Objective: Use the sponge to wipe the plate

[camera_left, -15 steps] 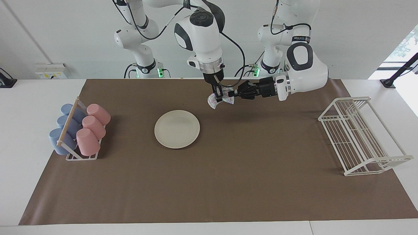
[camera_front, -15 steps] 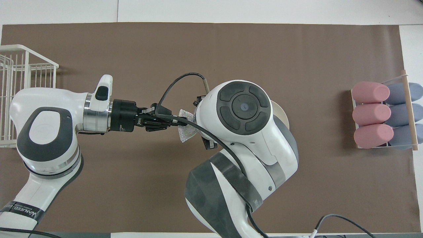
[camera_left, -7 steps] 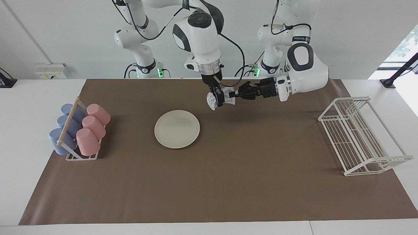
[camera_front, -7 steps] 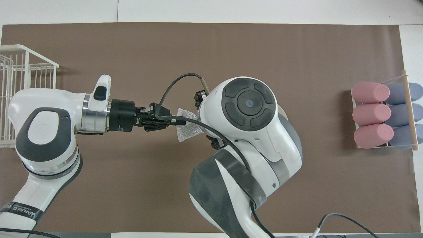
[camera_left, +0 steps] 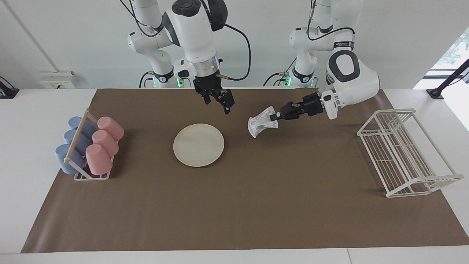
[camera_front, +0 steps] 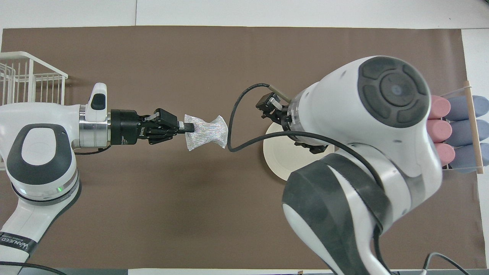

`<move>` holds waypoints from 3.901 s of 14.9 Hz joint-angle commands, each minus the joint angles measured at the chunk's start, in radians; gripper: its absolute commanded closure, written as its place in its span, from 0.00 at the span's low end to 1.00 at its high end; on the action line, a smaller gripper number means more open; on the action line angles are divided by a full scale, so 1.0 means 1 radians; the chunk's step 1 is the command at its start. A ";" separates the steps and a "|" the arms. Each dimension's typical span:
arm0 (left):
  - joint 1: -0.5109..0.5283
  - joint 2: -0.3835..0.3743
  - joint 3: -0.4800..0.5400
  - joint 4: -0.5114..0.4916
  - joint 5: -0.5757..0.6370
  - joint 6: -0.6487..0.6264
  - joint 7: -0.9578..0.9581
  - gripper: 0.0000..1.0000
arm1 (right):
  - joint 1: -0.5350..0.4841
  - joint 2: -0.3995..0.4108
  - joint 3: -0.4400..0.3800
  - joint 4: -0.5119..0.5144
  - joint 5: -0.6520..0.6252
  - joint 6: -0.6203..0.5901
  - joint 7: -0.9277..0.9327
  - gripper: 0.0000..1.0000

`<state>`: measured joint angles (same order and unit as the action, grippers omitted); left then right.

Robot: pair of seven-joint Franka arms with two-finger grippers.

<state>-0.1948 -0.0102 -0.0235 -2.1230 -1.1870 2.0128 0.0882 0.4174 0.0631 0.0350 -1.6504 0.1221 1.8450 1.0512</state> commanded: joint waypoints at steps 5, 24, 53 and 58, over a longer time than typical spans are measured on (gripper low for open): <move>0.107 0.018 -0.004 0.034 0.364 0.060 -0.116 1.00 | -0.201 -0.089 0.005 -0.055 -0.021 -0.139 -0.489 0.00; -0.064 0.160 -0.012 0.476 1.714 -0.538 -0.485 1.00 | -0.376 -0.092 0.003 -0.014 -0.088 -0.297 -1.010 0.00; 0.021 0.398 -0.010 0.437 2.224 -0.390 -0.719 1.00 | -0.417 -0.091 -0.029 0.017 -0.136 -0.288 -1.063 0.00; 0.023 0.395 -0.012 0.439 2.213 -0.373 -0.714 0.08 | -0.416 -0.091 -0.024 0.020 -0.137 -0.288 -1.063 0.00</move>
<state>-0.1854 0.3941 -0.0295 -1.6796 1.0456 1.6125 -0.6175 0.0012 -0.0277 0.0059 -1.6394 0.0105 1.5597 0.0131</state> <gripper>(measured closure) 0.912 0.000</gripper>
